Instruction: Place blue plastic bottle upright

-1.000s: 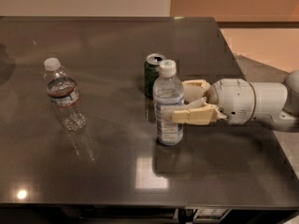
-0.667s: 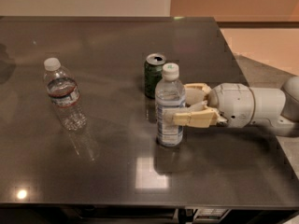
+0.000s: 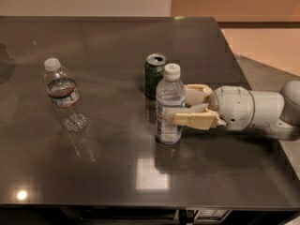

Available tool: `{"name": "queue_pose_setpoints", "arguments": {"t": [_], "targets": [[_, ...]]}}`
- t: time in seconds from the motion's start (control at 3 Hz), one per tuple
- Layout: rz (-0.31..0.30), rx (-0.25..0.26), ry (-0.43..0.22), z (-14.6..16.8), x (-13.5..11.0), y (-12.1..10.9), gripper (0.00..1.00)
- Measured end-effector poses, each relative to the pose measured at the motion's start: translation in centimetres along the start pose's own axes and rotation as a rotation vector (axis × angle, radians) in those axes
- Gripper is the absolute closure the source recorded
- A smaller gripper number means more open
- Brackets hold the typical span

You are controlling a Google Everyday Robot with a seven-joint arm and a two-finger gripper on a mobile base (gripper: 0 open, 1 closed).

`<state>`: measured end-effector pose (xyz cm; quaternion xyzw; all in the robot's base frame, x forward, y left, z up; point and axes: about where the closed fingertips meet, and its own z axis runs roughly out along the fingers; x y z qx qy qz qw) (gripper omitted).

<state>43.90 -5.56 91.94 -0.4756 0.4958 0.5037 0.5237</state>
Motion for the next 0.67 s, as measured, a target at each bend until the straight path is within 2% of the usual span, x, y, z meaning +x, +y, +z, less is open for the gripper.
{"name": "queue_pose_setpoints", "arguments": {"t": [0.33, 0.67], "targets": [[-0.001, -0.004, 0.000, 0.21, -0.07, 0.06, 0.00], [-0.001, -0.004, 0.000, 0.22, -0.07, 0.07, 0.00]]}}
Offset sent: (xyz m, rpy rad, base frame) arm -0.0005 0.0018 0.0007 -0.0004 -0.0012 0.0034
